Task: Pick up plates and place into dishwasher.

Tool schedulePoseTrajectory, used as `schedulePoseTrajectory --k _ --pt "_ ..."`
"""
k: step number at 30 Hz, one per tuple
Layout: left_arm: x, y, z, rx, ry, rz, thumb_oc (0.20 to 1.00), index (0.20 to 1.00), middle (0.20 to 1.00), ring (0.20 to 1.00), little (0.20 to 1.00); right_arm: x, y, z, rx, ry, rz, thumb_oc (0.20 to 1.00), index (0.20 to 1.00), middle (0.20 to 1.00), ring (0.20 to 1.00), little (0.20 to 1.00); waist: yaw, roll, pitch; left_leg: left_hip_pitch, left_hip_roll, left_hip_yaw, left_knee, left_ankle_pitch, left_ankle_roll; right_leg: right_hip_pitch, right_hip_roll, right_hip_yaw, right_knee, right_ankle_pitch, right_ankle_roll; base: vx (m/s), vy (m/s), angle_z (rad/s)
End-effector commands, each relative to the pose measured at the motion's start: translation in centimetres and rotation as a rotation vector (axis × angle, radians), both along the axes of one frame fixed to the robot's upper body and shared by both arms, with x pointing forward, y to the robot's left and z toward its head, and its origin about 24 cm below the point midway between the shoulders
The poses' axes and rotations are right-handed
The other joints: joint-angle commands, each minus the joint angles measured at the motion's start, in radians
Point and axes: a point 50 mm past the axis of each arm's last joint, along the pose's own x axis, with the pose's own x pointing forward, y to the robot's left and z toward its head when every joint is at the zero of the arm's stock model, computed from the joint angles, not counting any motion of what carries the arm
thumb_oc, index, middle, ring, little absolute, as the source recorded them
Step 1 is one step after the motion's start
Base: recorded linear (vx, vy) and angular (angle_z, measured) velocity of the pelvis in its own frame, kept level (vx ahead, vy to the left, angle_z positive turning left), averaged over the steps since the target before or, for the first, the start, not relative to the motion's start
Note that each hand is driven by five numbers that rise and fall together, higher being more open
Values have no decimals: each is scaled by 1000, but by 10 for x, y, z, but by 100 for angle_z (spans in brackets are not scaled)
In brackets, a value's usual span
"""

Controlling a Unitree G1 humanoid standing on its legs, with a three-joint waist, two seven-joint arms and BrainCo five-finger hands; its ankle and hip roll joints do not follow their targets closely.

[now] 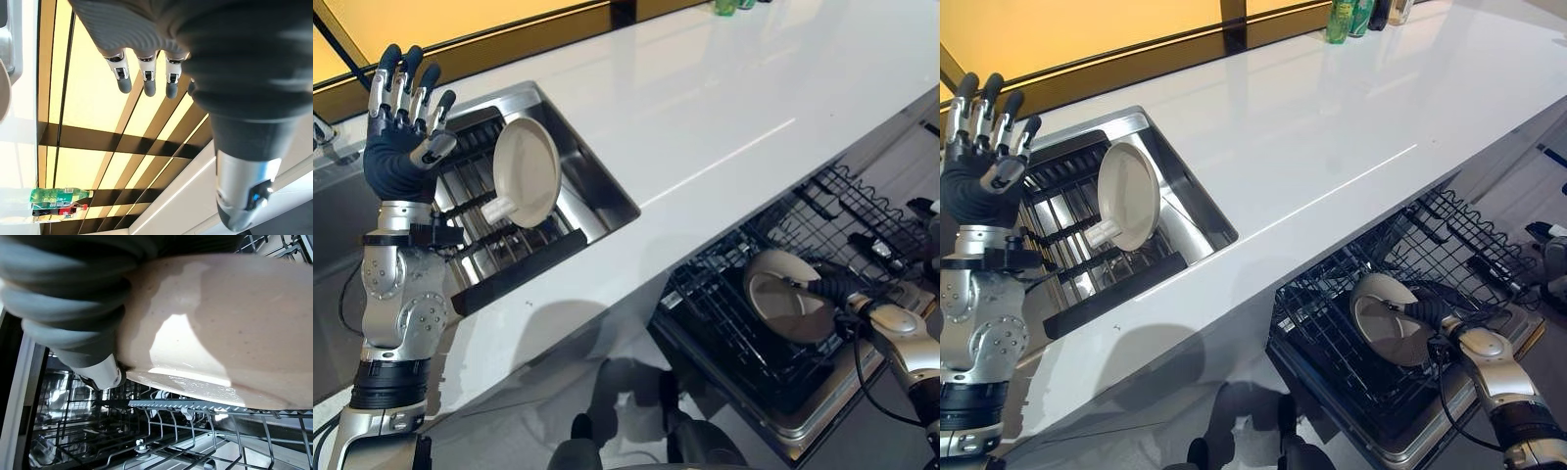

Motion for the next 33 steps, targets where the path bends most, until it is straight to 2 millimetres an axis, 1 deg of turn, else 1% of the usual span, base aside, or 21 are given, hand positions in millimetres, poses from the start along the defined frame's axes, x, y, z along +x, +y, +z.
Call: schedulePoseTrajectory --k 1,4,9,12,15,18,21,24,28,33 --pt "3 -3 15 51 -65 -8 1000 1000 1000 1000 1000 10 -2 22 -66 -49 79 200 200 200 200 200 17 -13 -37 -124 14 -59 60 63 10 52 -29 -44 111 -179 32 49 -31 2" --pt "3 -3 13 56 -62 -4 1000 1000 1000 1000 1000 9 2 21 -68 -28 145 200 200 200 200 200 16 -15 -38 -128 20 -60 66 67 3 52 -29 -48 115 -181 31 23 -23 2" --pt "6 -2 14 54 -70 -1 1000 1000 1000 1000 1000 6 7 11 -144 35 216 200 200 200 200 200 11 -6 -18 -141 20 -61 75 73 -1 44 -31 -49 122 -182 29 -7 0 0" --pt "6 -4 18 54 -84 1 1000 1000 1000 1000 1000 10 10 13 -186 49 244 200 200 200 200 200 8 0 -1 -152 18 -61 76 77 -1 32 -33 -48 124 -180 28 -79 7 0" --pt "8 -6 24 47 -115 7 1000 1000 1000 1000 1000 18 16 17 -292 70 299 200 200 200 200 200 3 15 37 -184 12 -61 77 89 -1 0 -36 -44 130 -171 25 -133 26 0" --pt "8 -8 27 37 -138 10 1000 1000 1000 1000 1000 23 22 19 -311 74 332 200 200 200 200 200 -3 26 61 -203 10 -61 73 100 1 -23 -39 -43 133 -165 23 -103 44 -4" --pt "8 -10 29 32 -159 13 1000 1000 1000 1000 1000 27 29 17 -348 79 364 200 200 200 200 200 -6 35 76 -219 7 -57 66 111 2 -44 -41 -45 135 -159 21 -80 49 -2" --pt "6 -12 30 25 -175 20 1000 1000 1000 1000 1000 28 38 14 -353 75 391 200 200 200 200 200 -9 41 89 -230 4 -55 61 119 3 -59 -43 -48 140 -157 18 -65 47 -1" --pt "6 -14 30 15 -183 27 1000 1000 1000 1000 1000 29 45 11 -332 62 396 200 200 200 200 200 -12 42 91 -233 0 -54 60 122 4 -64 -44 -50 144 -157 16 -20 45 1" --pt "5 -12 30 6 -185 28 1000 1000 1000 1000 1000 27 44 9 -314 55 378 200 200 200 200 200 -13 39 81 -228 -7 -47 58 121 6 -59 -47 -53 145 -158 16 2 57 1"
